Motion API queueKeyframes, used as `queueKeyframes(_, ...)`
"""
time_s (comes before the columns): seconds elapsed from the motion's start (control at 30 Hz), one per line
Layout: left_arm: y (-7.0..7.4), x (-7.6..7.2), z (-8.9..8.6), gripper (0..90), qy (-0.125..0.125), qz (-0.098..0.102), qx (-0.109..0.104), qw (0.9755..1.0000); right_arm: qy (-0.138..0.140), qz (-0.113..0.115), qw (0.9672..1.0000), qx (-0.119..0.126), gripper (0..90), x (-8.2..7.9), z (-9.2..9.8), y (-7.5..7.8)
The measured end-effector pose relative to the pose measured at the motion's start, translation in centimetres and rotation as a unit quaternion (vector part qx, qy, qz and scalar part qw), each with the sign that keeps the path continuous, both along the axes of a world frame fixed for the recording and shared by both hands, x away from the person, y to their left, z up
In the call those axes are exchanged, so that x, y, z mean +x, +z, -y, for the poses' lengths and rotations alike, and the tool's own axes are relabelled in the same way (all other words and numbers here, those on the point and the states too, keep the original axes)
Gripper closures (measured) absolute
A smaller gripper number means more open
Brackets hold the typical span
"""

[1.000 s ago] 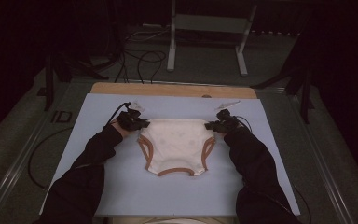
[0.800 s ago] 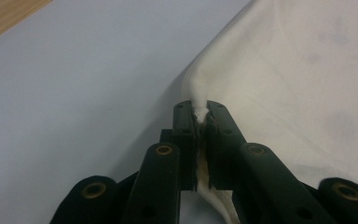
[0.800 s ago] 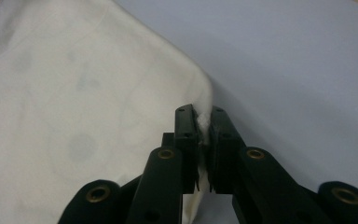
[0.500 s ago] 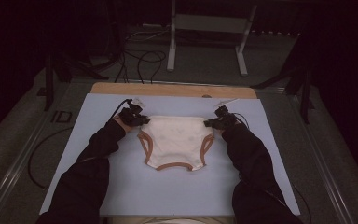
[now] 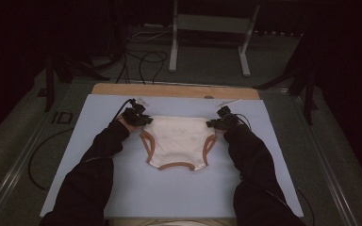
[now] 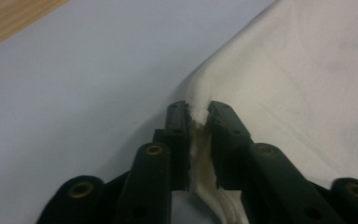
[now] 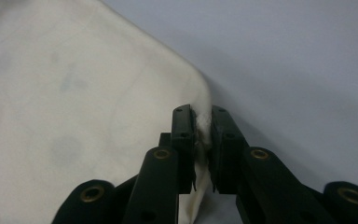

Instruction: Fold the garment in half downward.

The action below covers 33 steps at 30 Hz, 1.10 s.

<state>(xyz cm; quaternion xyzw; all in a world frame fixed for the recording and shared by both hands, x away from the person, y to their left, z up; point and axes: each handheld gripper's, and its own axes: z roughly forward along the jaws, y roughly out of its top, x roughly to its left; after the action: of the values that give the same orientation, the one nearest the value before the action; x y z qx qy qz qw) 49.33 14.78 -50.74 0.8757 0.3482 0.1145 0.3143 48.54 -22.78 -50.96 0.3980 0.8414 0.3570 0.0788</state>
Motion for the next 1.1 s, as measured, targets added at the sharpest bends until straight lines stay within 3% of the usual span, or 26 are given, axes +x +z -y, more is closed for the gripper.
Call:
queueKeyframes(0.1, 0.0, 0.0, -0.1, 58.4, 0.014, -0.001, 0.003, 0.9999, -0.002, 0.001, 1.0, -0.002, 72.9, 0.0, 0.1, 0.0)
queueKeyframes(0.2, 0.4, 0.0, -0.3, 43.4, 0.023, 0.003, -0.009, 0.9997, -0.003, 0.003, 1.0, 0.004, 63.6, -0.1, 0.2, 0.2)
queueKeyframes(0.3, 0.9, -0.2, -0.4, 32.7, 0.025, 0.005, -0.016, 0.9996, -0.002, 0.004, 1.0, 0.004, 50.6, -0.2, 0.3, 0.3)
queueKeyframes(0.43, 1.4, -0.5, -0.4, 20.8, 0.021, -0.001, -0.024, 0.9995, -0.006, -0.001, 0.9999, 0.012, 35.4, -0.4, 0.5, 0.5)
queueKeyframes(0.5, 1.6, -0.7, -0.6, 13.5, 0.008, -0.01, -0.042, 0.9991, -0.01, -0.002, 0.9998, 0.018, 27.0, -0.6, 0.6, 0.6)
queueKeyframes(0.57, 1.9, -1.0, -0.5, 5.7, -0.002, -0.013, -0.044, 0.999, -0.012, -0.002, 0.9997, 0.023, 20.1, -0.8, 0.7, 0.8)
queueKeyframes(0.63, 2.1, -1.2, -0.6, 3.6, -0.009, -0.019, -0.044, 0.9988, -0.012, -0.002, 0.9997, 0.023, 18.5, -0.8, 0.7, 0.8)
queueKeyframes(0.67, 2.2, -1.4, -0.5, 1.3, -0.014, -0.022, -0.046, 0.9986, -0.012, 0.0, 0.9995, 0.029, 13.5, -1.1, 0.8, 1.0)
queueKeyframes(0.93, 3.8, -2.7, -0.6, 0.0, -0.039, -0.01, -0.055, 0.9976, 0.003, 0.004, 0.9987, 0.051, 11.5, -2.1, 1.0, 1.9)
queueKeyframes(1.1, 4.5, -3.8, -0.6, 0.0, -0.057, -0.004, -0.067, 0.9961, 0.006, 0.019, 0.9983, 0.054, 11.4, -2.8, 0.8, 2.5)
